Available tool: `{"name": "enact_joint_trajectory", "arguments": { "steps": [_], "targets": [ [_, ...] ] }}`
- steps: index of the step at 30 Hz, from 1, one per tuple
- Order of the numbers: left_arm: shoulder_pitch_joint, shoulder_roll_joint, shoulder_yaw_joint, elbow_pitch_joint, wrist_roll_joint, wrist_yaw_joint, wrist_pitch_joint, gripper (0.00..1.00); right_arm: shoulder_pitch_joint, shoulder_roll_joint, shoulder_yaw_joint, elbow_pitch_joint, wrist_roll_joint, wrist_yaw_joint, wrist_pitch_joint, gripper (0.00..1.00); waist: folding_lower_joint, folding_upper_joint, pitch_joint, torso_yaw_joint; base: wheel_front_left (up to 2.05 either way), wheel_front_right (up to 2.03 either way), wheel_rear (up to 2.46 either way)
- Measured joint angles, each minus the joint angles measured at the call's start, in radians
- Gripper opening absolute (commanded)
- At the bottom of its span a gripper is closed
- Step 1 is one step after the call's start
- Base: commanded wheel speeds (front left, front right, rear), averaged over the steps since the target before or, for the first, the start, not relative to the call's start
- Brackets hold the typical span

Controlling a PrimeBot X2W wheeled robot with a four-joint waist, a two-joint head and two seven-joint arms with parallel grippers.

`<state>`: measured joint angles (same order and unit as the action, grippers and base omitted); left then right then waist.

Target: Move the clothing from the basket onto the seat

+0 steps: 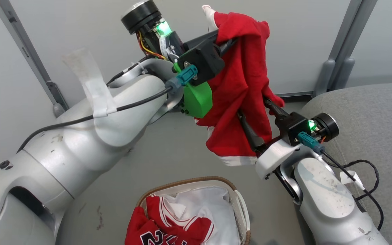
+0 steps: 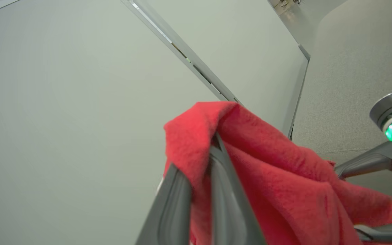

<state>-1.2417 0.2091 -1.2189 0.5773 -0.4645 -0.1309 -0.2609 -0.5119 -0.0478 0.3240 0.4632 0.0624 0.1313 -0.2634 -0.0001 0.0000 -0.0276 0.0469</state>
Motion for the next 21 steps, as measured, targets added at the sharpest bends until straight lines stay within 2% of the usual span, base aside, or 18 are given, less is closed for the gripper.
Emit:
{"name": "enact_joint_trajectory", "arguments": {
  "steps": [3,4,5,6,14,20,21],
  "targets": [
    [0.000,-0.005,-0.017,-0.023,-0.012,0.000,0.000,0.00,-0.028,0.000,0.014,0.046,0.023,0.000,0.000,1.00,0.0000,0.0000,0.000,0.009,0.00,0.00,0.00],
    [0.000,-0.006,-0.021,-0.028,-0.018,0.000,0.000,0.00,-0.035,0.000,0.018,0.061,0.034,0.000,0.000,0.48,0.0000,0.0000,-0.001,0.011,0.00,0.00,0.00],
    [0.000,-0.005,-0.023,-0.032,-0.021,0.000,-0.001,0.00,-0.040,-0.001,0.025,0.073,0.044,0.000,0.000,0.40,0.0000,0.0000,-0.002,0.013,0.00,0.00,0.00],
    [0.000,-0.004,-0.025,-0.035,-0.024,0.000,-0.001,0.00,-0.045,-0.001,0.031,0.082,0.048,0.000,0.000,0.00,0.0000,0.0000,-0.003,0.015,0.00,0.00,0.00],
    [0.037,0.021,-0.025,-0.040,-0.064,0.000,-0.003,0.00,-0.059,0.000,0.043,0.103,0.071,0.000,0.000,0.00,0.0001,0.0000,-0.012,0.017,0.00,0.00,0.00],
    [0.093,0.029,0.014,-0.038,-0.099,0.000,-0.003,0.00,-0.054,0.000,0.032,0.101,0.072,0.000,0.000,0.00,0.0000,0.0000,-0.015,0.012,0.00,0.00,0.00],
    [0.108,0.032,0.021,-0.039,-0.101,0.000,-0.003,0.05,-0.052,0.000,0.026,0.100,0.072,0.000,0.000,0.00,0.0000,0.0000,-0.016,0.011,0.00,0.00,0.00]
  ]
}}
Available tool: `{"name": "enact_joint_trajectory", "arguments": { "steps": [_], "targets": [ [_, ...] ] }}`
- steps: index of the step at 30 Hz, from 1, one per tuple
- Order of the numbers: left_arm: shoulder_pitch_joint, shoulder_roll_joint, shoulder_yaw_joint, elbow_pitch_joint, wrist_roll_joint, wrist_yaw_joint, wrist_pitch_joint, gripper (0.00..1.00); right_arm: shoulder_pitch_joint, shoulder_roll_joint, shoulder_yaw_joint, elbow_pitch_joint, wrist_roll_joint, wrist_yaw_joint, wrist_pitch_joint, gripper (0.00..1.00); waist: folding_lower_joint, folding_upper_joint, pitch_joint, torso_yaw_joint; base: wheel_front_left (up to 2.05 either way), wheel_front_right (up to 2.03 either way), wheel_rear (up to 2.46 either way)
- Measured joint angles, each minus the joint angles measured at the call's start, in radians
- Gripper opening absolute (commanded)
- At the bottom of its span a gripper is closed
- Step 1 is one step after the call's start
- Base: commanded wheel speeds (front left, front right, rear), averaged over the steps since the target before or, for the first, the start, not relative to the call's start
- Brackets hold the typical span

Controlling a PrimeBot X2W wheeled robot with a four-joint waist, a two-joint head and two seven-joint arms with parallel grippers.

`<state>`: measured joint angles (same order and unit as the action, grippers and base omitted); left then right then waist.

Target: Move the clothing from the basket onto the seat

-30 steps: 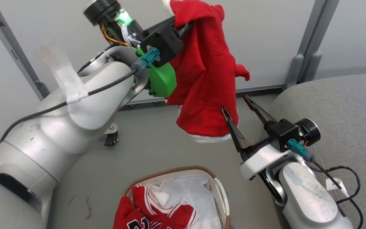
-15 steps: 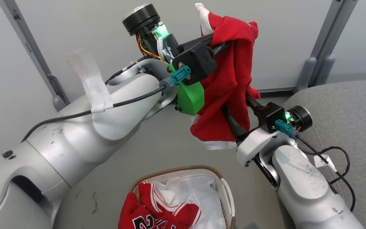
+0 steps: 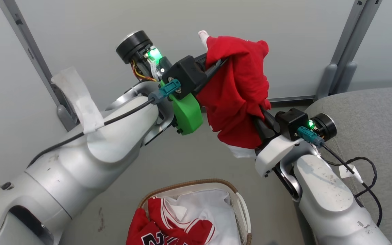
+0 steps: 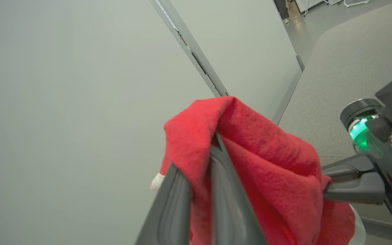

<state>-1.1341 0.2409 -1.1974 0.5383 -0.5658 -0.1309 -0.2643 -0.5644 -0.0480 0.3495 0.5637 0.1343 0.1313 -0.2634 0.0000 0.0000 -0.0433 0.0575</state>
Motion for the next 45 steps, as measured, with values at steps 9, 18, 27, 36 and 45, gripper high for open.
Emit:
{"name": "enact_joint_trajectory", "arguments": {
  "steps": [9,18,27,36,45],
  "targets": [
    [0.246,-0.007,0.141,-0.035,-0.059,0.033,0.000,1.00,0.002,0.000,-0.092,-0.009,-0.022,0.000,0.000,0.00,0.0000,0.0000,0.006,-0.015,0.00,0.00,0.00],
    [0.580,-0.063,0.358,-0.082,0.007,0.049,0.000,1.00,0.008,0.000,-0.156,-0.025,-0.094,0.000,0.000,0.00,0.0000,0.0000,0.024,-0.047,0.00,0.00,0.00],
    [0.743,-0.099,0.487,-0.046,0.093,0.017,0.000,1.00,0.026,-0.001,-0.198,-0.028,-0.129,0.000,0.000,0.00,0.0000,0.0000,0.035,-0.092,0.00,0.00,0.00],
    [0.804,-0.140,0.548,-0.045,0.157,0.006,0.000,1.00,0.031,-0.001,-0.228,-0.026,-0.168,0.000,0.000,0.00,0.0000,0.0001,0.041,-0.159,0.00,0.00,0.00],
    [0.827,-0.167,0.572,-0.084,0.195,0.002,0.000,1.00,0.029,-0.013,-0.256,-0.030,-0.174,0.000,0.000,0.00,0.0000,0.0001,0.056,-0.290,0.00,0.00,0.00]
  ]
}}
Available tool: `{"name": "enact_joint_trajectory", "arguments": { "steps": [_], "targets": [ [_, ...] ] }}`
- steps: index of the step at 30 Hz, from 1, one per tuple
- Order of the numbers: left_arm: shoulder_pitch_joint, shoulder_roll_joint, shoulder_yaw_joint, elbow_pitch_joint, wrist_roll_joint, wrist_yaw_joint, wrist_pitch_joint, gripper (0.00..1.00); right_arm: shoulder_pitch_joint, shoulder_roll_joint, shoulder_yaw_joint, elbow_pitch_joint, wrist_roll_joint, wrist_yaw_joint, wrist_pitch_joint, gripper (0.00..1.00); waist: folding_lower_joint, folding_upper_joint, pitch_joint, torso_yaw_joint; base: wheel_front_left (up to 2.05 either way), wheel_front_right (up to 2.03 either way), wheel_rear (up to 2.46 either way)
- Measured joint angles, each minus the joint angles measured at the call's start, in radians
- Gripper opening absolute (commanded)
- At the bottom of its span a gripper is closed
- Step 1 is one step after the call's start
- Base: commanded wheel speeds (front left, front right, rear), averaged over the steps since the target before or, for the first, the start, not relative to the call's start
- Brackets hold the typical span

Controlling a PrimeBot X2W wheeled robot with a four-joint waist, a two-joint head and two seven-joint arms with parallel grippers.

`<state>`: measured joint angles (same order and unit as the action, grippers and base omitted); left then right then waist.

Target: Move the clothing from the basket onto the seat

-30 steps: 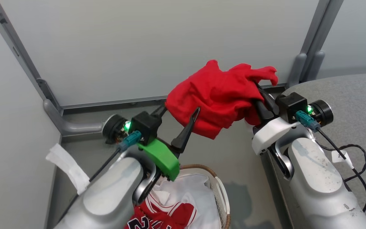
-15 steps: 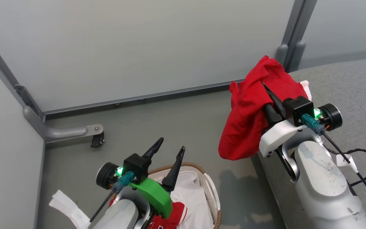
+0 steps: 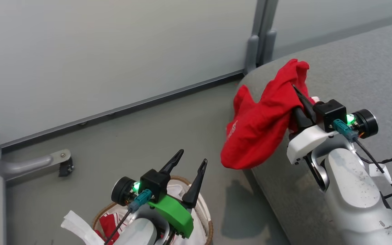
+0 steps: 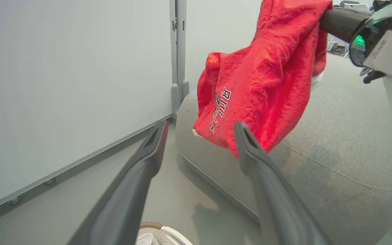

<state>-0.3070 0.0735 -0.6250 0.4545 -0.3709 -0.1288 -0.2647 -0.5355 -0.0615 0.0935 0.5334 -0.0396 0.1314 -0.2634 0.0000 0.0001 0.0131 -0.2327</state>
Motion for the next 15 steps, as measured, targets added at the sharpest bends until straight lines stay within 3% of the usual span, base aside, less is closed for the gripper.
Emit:
{"name": "enact_joint_trajectory", "arguments": {
  "steps": [10,15],
  "targets": [
    [-0.025,-0.008,-0.018,-0.006,0.020,0.000,0.000,1.00,-0.008,-0.032,-0.044,-0.004,-0.002,0.000,0.000,0.00,0.0000,0.0000,0.050,-0.166,0.00,0.00,0.00],
    [-0.053,0.005,-0.033,-0.007,0.028,0.000,0.000,1.00,-0.038,-0.061,-0.082,-0.004,0.002,0.000,0.000,0.00,0.0000,0.0000,0.104,-0.206,0.00,0.00,0.00]
  ]
}}
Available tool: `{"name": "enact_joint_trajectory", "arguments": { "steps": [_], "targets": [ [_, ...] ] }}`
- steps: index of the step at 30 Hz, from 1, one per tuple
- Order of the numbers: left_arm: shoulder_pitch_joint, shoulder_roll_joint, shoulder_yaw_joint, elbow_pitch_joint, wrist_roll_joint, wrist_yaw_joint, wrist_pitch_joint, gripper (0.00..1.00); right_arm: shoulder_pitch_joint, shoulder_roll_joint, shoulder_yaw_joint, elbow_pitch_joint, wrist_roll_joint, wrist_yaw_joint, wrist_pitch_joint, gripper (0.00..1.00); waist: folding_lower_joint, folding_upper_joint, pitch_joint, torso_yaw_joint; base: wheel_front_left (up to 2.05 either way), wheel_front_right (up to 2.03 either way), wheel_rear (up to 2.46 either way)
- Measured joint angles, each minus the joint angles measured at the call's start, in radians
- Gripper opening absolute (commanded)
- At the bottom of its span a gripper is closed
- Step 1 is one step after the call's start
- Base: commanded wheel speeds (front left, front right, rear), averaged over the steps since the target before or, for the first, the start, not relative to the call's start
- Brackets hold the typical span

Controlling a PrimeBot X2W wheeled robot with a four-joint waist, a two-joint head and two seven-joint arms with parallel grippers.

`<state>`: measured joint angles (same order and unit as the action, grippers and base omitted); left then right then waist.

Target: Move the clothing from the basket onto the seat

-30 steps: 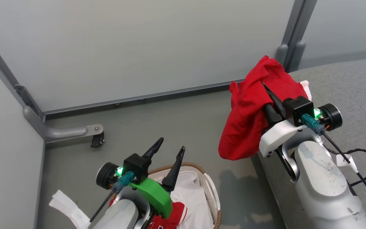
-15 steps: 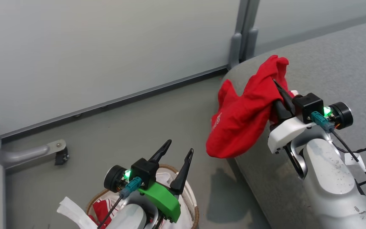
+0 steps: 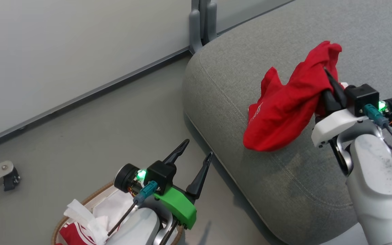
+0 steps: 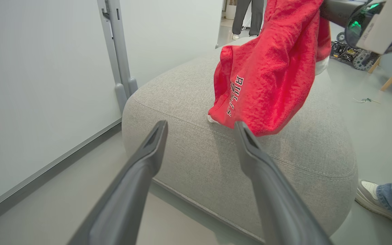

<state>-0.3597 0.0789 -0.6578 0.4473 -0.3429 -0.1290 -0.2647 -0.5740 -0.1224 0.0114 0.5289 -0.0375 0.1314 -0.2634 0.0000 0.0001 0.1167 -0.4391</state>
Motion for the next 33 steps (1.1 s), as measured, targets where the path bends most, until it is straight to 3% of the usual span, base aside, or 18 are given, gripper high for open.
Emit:
{"name": "enact_joint_trajectory", "arguments": {
  "steps": [6,16,21,27,33],
  "targets": [
    [-0.065,0.033,-0.044,-0.015,0.012,0.000,0.000,1.00,-0.135,-0.063,-0.021,0.050,0.013,0.000,0.000,0.00,0.0000,0.0000,0.087,-0.012,0.00,0.00,0.00],
    [-0.212,0.097,-0.091,-0.076,0.041,0.000,0.000,1.00,-0.530,-0.278,-0.062,0.185,0.022,0.000,0.000,0.00,0.0001,0.0000,0.301,0.039,0.00,0.00,0.00],
    [-0.249,0.129,-0.097,-0.109,0.058,0.000,0.000,1.00,-0.637,-0.345,-0.104,0.251,0.016,0.000,0.000,0.00,0.0001,0.0000,0.415,0.076,0.00,0.00,0.00],
    [-0.289,0.149,-0.091,-0.129,0.076,0.000,0.000,1.00,-0.660,-0.363,-0.158,0.324,-0.010,0.000,0.000,0.00,0.0002,0.0000,0.542,0.124,0.00,0.00,0.00],
    [-0.297,0.150,-0.078,-0.134,0.079,0.007,0.000,1.00,-0.580,-0.300,-0.194,0.383,-0.026,0.000,0.000,0.00,0.0002,0.0000,0.641,0.175,0.00,0.00,0.00]
  ]
}}
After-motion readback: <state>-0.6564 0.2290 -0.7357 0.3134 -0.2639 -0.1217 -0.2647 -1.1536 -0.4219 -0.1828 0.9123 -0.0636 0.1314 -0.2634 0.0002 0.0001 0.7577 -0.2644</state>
